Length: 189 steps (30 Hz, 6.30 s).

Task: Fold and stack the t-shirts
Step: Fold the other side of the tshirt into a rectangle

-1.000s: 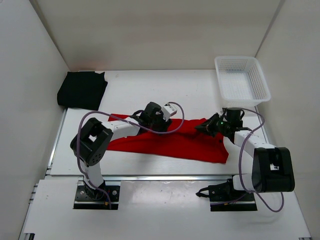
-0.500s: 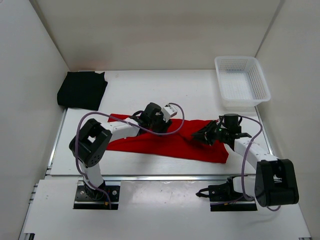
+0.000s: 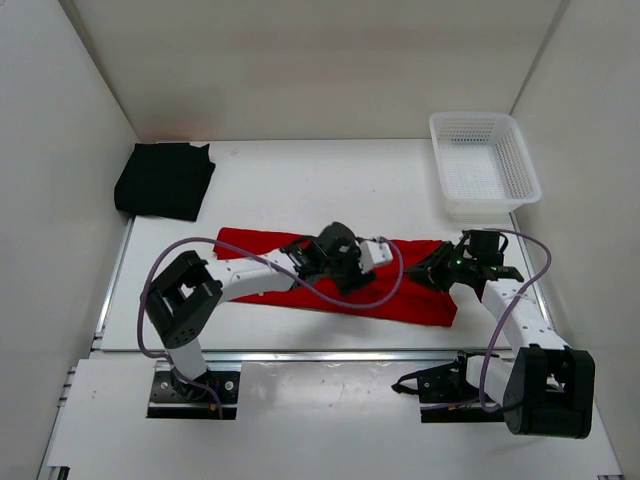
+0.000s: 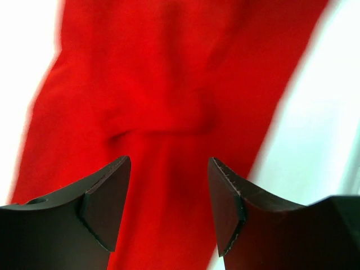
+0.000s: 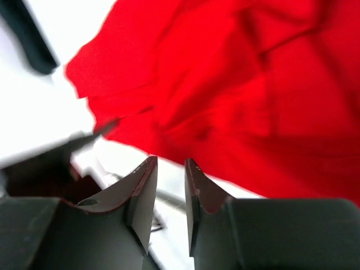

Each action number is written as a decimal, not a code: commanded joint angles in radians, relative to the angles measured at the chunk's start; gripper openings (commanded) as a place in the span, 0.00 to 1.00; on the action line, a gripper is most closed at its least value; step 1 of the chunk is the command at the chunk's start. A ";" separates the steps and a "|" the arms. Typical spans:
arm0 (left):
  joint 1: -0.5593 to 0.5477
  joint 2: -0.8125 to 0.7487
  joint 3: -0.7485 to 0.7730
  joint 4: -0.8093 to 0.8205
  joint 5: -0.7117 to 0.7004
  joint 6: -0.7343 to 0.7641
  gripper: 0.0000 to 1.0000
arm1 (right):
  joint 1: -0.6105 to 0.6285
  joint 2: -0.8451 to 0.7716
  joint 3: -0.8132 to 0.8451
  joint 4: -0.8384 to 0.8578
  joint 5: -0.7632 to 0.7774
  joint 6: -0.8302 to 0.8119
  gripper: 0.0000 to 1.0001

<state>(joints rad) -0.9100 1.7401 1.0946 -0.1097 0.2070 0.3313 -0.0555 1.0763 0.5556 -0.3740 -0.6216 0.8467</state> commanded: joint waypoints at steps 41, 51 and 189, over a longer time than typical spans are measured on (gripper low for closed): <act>-0.064 -0.017 -0.070 0.166 -0.098 -0.100 0.74 | 0.072 0.307 0.049 0.032 0.175 -0.235 0.23; -0.063 -0.027 -0.076 0.163 -0.096 -0.089 0.75 | 0.039 0.349 0.003 0.083 0.085 -0.218 0.00; 0.132 0.007 -0.131 0.229 0.220 -0.700 0.70 | 0.517 0.309 0.274 -0.063 0.566 -0.440 0.42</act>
<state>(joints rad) -0.7902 1.7725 0.9253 0.1390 0.4431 -0.3664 0.4412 1.3670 0.7822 -0.4618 -0.0605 0.4500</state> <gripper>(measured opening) 0.695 0.419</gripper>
